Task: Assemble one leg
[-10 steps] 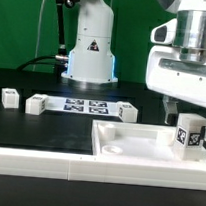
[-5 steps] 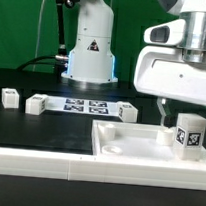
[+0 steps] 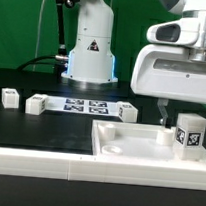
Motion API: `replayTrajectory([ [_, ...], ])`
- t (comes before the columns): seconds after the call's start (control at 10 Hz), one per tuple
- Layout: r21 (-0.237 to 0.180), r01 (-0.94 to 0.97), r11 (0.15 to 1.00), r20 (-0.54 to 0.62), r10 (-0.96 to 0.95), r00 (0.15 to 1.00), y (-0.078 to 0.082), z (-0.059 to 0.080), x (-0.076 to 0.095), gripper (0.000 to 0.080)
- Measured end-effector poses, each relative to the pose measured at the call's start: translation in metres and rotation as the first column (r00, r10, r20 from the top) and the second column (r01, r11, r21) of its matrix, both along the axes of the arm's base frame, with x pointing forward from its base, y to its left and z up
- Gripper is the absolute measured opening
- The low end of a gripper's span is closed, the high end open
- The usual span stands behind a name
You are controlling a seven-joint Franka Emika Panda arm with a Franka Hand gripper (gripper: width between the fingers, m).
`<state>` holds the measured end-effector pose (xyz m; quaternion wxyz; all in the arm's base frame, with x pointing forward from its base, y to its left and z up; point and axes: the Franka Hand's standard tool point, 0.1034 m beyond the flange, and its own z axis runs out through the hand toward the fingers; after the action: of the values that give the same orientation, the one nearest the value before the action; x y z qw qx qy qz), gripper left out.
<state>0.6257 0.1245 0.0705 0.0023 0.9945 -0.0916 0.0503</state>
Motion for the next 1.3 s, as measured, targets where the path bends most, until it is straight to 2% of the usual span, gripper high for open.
replayTrajectory([
  [0.3,-0.018,-0.155,0.988,-0.002,0.155,0.988,-0.0013,0.0007,0.0006,0.0648],
  [0.5,-0.020,-0.167,0.986,-0.001,0.167,0.986,-0.0023,0.0005,0.0010,0.0648],
  [0.6,-0.020,-0.167,0.986,-0.001,0.167,0.986,-0.0024,0.0004,0.0010,0.0501],
  [0.7,-0.020,-0.167,0.986,-0.001,0.167,0.986,-0.0025,0.0003,0.0010,0.0501],
  [0.8,-0.018,-0.154,0.988,-0.001,0.154,0.988,-0.0025,0.0002,0.0010,0.0350],
  [0.9,-0.016,-0.133,0.991,0.000,0.133,0.991,-0.0025,0.0003,0.0010,0.0291],
  [1.1,-0.014,-0.117,0.993,0.001,0.118,0.993,-0.0026,0.0002,0.0011,0.0291],
  [1.3,0.011,0.103,0.995,0.019,-0.103,0.994,-0.0048,-0.0001,0.0018,0.0291],
])
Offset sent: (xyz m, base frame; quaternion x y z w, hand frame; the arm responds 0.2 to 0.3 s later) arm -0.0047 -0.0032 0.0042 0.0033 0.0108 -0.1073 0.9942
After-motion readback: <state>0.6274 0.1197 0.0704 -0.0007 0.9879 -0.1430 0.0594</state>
